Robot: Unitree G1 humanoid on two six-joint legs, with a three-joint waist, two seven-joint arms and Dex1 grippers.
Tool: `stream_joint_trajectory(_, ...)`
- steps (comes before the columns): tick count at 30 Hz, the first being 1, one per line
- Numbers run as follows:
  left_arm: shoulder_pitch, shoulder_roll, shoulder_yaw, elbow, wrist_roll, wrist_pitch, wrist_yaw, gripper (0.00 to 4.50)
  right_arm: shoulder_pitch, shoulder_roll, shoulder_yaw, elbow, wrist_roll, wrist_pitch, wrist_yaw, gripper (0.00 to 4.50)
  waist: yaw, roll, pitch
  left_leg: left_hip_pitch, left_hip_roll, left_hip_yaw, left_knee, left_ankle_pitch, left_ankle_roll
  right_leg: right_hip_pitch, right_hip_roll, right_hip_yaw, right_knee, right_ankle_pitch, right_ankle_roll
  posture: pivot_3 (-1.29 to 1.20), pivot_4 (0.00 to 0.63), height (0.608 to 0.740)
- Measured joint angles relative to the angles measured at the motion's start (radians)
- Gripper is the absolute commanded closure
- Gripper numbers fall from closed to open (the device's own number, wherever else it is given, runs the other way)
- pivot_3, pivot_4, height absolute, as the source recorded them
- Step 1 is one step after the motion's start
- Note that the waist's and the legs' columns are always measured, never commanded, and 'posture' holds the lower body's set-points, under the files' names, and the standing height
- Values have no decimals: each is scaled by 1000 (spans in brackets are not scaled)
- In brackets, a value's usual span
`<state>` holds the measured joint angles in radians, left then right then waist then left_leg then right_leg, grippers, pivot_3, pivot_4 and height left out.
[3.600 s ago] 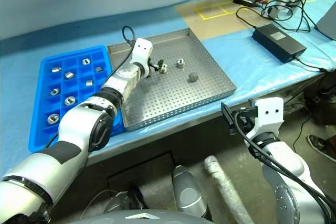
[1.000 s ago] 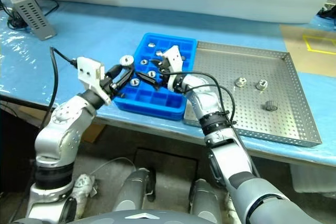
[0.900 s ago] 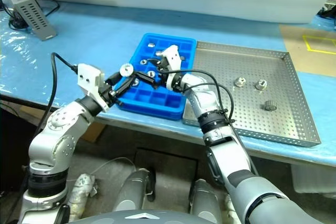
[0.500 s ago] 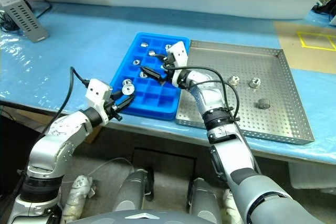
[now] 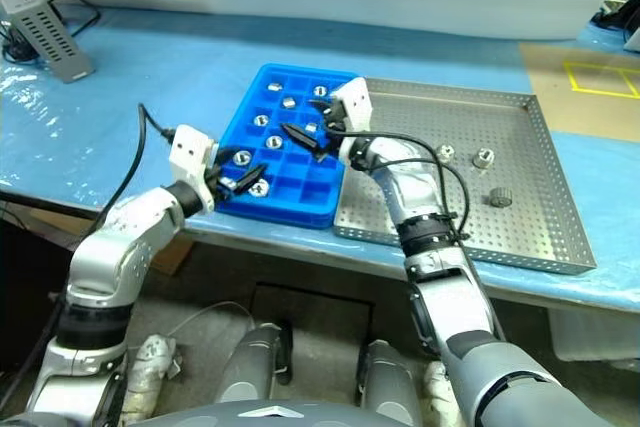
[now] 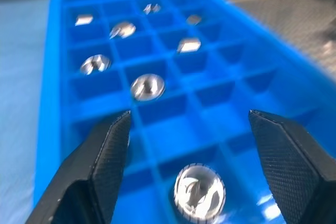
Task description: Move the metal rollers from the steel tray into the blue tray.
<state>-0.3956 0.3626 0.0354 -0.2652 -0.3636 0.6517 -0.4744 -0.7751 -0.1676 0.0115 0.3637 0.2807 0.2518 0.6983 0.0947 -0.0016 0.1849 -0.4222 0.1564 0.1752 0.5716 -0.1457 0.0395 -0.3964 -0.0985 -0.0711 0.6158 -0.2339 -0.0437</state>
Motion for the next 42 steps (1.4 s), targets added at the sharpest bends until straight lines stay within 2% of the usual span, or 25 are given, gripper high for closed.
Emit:
stream_joint_trajectory(5, -110, -46, -36, 113, -18, -89, -103, 698, 91, -70, -33, -149, -55, 59, -152, 77, -31, 0, 0, 1, 1, 2, 0, 0, 0, -1, 3, 4, -1, 0, 0, -206, 150, 740)
stream_joint_trajectory(11, -187, -75, -67, 256, -5, -204, -181, 698, 128, -135, -40, -141, -196, 127, -363, 77, -77, 0, 0, 2, 4, 3, 0, 0, 0, -1, 6, 6, -2, 0, 0, -234, 150, 740)
stream_joint_trajectory(15, -218, -104, -86, 309, 17, -274, -198, 698, 96, -138, -48, 1, -234, 178, -455, 77, -92, 0, 0, 3, 5, 5, 0, 0, 1, -2, 7, 6, -2, 0, -1, -226, 150, 740)
stream_joint_trajectory(22, -214, -107, -91, 320, 29, -298, -209, 698, -55, -132, -78, 266, -288, 163, -633, 77, -99, 0, 0, 3, 5, 6, 0, -1, 2, -2, 7, 6, -2, 0, -1, -190, 150, 740)
stream_joint_trajectory(30, -177, -84, -82, 282, 31, -296, -199, 698, -171, -98, -118, 553, -277, 96, -710, 77, -92, 0, 0, 2, 6, 6, 1, -2, 4, -2, 7, 6, -1, 0, -1, -121, 150, 740)
stream_joint_trajectory(38, -120, -34, -52, 212, 33, -281, -152, 654, -216, -77, -139, 685, -253, 5, -629, 2698, -76, 0, 0, 3, 7, 7, 2, -3, 5, -2, 7, 6, 1, 1, -2, -24, 150, 740)
stream_joint_trajectory(42, -81, -4, -31, 156, 33, -273, -129, 654, -220, -29, -155, 684, -209, -61, -506, 2697, -74, 0, 0, 3, 8, 7, 2, -3, 5, -4, 7, 6, 2, 1, -3, 75, 150, 740)
